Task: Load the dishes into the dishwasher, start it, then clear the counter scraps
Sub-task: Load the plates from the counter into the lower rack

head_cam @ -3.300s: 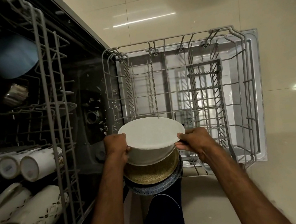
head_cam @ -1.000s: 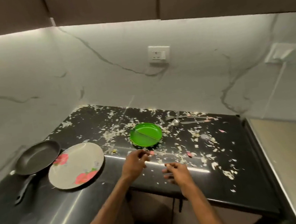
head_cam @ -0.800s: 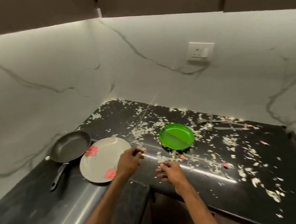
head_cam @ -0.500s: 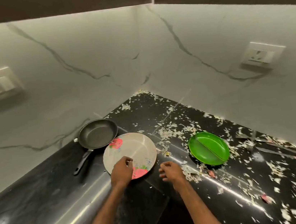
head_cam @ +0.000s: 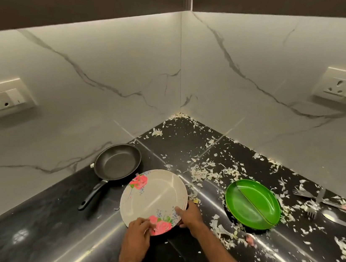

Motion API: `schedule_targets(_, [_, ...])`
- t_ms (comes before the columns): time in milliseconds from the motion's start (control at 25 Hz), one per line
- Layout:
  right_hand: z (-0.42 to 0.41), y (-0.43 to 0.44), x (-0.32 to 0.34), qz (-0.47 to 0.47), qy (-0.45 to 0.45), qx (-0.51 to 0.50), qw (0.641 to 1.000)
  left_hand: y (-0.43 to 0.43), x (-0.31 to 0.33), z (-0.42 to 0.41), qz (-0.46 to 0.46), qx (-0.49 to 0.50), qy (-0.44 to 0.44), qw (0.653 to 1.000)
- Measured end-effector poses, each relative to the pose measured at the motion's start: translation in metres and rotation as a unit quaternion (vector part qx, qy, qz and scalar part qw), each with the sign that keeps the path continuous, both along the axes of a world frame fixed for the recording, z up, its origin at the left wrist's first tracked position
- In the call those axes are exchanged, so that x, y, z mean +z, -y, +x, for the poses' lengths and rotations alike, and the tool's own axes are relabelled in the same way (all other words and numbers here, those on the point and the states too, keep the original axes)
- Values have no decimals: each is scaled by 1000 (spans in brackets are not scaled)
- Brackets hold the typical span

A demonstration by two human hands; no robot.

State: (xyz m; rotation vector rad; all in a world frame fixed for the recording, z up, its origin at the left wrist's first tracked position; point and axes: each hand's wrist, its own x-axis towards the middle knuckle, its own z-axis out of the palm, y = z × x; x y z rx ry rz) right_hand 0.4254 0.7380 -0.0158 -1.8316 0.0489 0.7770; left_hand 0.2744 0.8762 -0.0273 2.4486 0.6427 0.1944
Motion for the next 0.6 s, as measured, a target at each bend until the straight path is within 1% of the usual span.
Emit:
schedule_targets(80, [2, 10, -1, 47, -43, 15, 998, 0, 4, 3, -24, -16, -1, 1000])
schedule_targets(160, [4, 20, -1, 92, -64, 0, 994, 1, 6, 7, -46, -12, -14, 999])
schedule_targets(240, [2, 35, -1, 127, -55, -47, 989, 7, 7, 10, -51, 4, -30, 998])
schedule_targets(280, [1, 44, -2, 137, -39, -69, 987, 11, 7, 14, -52, 15, -22, 998])
schedule_targets(320, [0, 54, -2, 147, -19, -90, 985, 15, 10, 17, -54, 26, 1, 998])
schedule_targets(400, [-3, 76, 5, 176, 19, -138, 975, 19, 19, 29, -64, 56, 80, 993])
schedule_targets(480, [-6, 98, 18, 203, 47, -197, 958, 23, 35, 47, -88, 94, 149, 980])
schedule_targets(520, [-10, 109, 25, 221, 50, -233, 946, 28, 47, 57, -133, 99, 164, 973])
schedule_targets(560, [-16, 119, 31, 240, 50, -266, 932, 34, 60, 65, -208, 83, 165, 961])
schedule_targets(600, [-26, 128, 38, 257, 52, -296, 919, 44, 71, 70, -302, 40, 148, 941])
